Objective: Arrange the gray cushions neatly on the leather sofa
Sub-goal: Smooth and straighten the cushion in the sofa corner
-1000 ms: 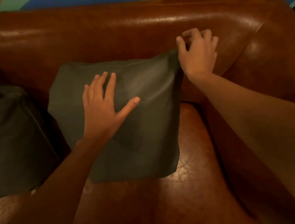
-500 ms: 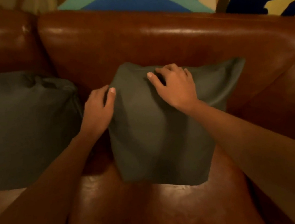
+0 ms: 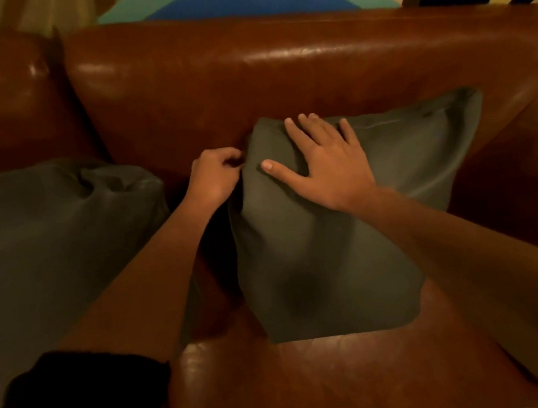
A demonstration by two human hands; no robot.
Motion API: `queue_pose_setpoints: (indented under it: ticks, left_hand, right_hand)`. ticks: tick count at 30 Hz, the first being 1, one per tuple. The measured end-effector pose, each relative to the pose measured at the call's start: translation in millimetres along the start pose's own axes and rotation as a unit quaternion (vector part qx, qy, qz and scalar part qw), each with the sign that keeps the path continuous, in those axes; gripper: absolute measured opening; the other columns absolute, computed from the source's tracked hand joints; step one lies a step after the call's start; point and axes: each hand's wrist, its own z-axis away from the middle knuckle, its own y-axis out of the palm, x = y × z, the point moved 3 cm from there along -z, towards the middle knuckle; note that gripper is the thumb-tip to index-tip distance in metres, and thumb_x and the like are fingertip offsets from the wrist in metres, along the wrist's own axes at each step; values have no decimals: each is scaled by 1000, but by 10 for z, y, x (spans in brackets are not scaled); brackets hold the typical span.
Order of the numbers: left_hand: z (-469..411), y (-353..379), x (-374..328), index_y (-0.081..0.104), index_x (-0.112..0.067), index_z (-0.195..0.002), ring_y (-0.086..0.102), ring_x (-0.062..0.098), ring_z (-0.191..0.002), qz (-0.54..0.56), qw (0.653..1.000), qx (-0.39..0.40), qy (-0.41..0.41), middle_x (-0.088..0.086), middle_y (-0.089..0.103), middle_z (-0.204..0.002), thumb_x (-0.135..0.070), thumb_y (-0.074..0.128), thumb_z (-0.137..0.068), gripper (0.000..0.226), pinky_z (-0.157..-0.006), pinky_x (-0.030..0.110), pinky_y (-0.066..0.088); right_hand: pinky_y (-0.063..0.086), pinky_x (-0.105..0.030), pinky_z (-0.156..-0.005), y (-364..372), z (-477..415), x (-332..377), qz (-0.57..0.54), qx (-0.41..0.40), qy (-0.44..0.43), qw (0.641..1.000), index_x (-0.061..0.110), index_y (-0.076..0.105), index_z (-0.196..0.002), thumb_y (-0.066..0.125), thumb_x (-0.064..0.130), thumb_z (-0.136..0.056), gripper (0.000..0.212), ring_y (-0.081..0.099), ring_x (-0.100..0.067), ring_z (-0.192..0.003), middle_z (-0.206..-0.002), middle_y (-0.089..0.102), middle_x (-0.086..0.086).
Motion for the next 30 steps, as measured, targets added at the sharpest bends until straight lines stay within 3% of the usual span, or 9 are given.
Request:
queue_pose_setpoints:
  ticks: [6,9,12,16,19,22,25,28,30]
  left_hand:
    - [-46,25,177,56,-18,-127,53,12,-116,267,954,95,-101,-6,59,-122,-26,56,-92,36,-89,29,46]
    - [-95,45,108,65,-23,-114,57,10,-106,237,965,58,-97,-7,62,-118,-43,61,-86,34,-83,28,47]
    - [-105,110,-36,72,-23,-91,66,15,-93,225,968,88,-71,-2,72,-95,-28,61,-89,13,-72,25,53]
    - [-111,54,-77,72,-15,-99,63,21,-99,137,988,39,-59,5,69,-104,-19,56,-92,18,-88,37,53]
    - [-83,-115,-32,69,-17,-95,59,19,-103,186,980,-26,-70,6,66,-111,-19,55,-93,14,-94,38,47]
    - [-86,-287,97,65,-12,-108,57,18,-109,238,964,-65,-97,4,63,-112,-20,54,-94,20,-96,36,46]
    - [-69,-333,107,62,-20,-106,55,18,-110,241,964,-52,-100,-1,59,-112,-22,53,-95,15,-86,33,47]
    - [-48,-408,38,61,-29,-96,55,8,-92,185,980,-58,-38,-8,60,-98,-24,57,-92,7,-69,22,43]
    - [-33,-486,9,66,-27,-85,55,5,-87,132,990,-53,-7,-11,62,-92,-27,64,-87,2,-72,23,43]
  right_hand:
    - [3,-45,-117,52,10,-18,16,-28,8,999,20,22,-150,25,73,-86,83,15,-16,-145,-156,24,-2]
    - [5,-46,-116,68,-1,-12,21,-42,10,999,20,24,-149,25,74,-85,83,19,-18,-144,-154,28,-4]
    - [6,-47,-116,71,-4,-16,22,-43,10,999,20,26,-149,23,74,-84,84,21,-18,-143,-154,30,-4]
    - [9,-46,-116,69,36,-29,35,-54,13,998,21,28,-148,20,74,-83,84,24,-18,-142,-153,32,-4]
    - [12,-45,-115,54,19,-48,31,-65,15,997,21,30,-147,21,74,-83,83,27,-18,-141,-151,36,-3]
    - [14,-45,-114,68,45,-70,33,-73,14,997,21,32,-147,22,72,-85,81,30,-18,-139,-149,39,-2]
    - [13,-45,-115,86,34,-64,32,-71,7,997,22,32,-146,24,72,-85,79,30,-18,-139,-149,39,-2]
    - [13,-46,-114,81,6,-68,27,-75,6,997,21,34,-146,25,71,-85,79,31,-19,-139,-148,41,-2]
    - [14,-46,-114,83,4,-71,25,-80,7,996,21,35,-145,25,71,-85,79,32,-19,-138,-147,41,-3]
